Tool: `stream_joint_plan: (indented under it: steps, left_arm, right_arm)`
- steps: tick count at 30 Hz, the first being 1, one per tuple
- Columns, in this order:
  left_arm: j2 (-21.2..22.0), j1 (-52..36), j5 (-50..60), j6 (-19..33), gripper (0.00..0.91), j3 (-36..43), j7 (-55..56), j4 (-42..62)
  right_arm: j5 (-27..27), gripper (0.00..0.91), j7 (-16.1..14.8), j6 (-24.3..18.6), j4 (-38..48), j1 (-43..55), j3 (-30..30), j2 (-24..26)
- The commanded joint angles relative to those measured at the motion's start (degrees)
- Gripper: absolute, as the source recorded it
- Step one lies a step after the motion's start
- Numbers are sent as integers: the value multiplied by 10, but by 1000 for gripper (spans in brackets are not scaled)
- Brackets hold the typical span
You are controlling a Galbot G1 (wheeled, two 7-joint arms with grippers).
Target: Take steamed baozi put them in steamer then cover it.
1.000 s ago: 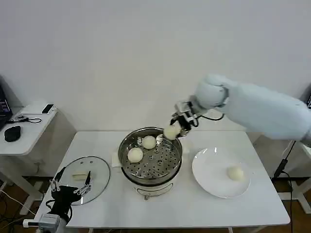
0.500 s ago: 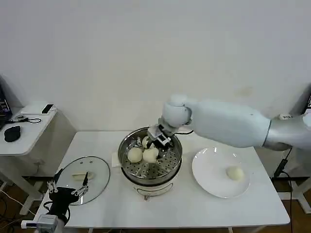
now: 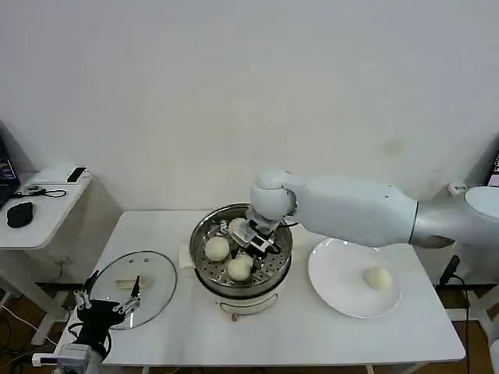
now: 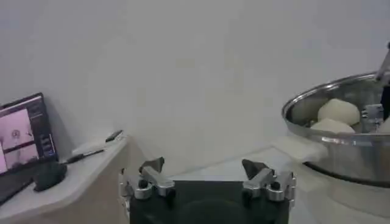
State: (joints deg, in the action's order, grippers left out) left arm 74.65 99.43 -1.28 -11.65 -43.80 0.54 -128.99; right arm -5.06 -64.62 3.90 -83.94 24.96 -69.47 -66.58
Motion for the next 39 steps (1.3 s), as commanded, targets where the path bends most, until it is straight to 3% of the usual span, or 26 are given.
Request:
stream_joint_plan:
  steps: [1,2,3,4,11,18,23,27,33,39]
  left_arm:
    - [0,0,0,0,907,0,0,1]
    - [0,0,-1,0,907,0,0,0]
    - [0,0,-1,0,907,0,0,1]
    - [-1,0,-1,0,907,0,0,0]
    - [-2,0,0,0,907,0,0,0]
    - [-12,-4,-3,0,907,-3,0,2]
    - [-20,-8,-7,0,907,0,-1,2]
    - [-24,-11,-6,0,907,7,-3,2]
    - [-34,-18,-8,-1,907,16,-3,-1]
    - [-37,-19,-9,-1,907,23,-2,-5]
  right_arm:
    - [8,756,-3,-16,-1,-4,-4,-6]
    - [8,786,-2,-16,-2,-5,-4,-5]
    - [8,897,-2,-16,-2,-5,-3,-4]
    - [7,907,0,-17,-2,-5,-2,-3]
    - [3,907,6,-21,-3,7,7,9]
    - [-36,907,31,8,4,24,45,52]
    - [-88,907,55,63,-5,49,55,135]
    - [-114,907,58,84,-14,64,51,191]
    - [-68,907,56,92,-30,40,48,320]
    - [-18,907,57,86,-39,-23,40,406]
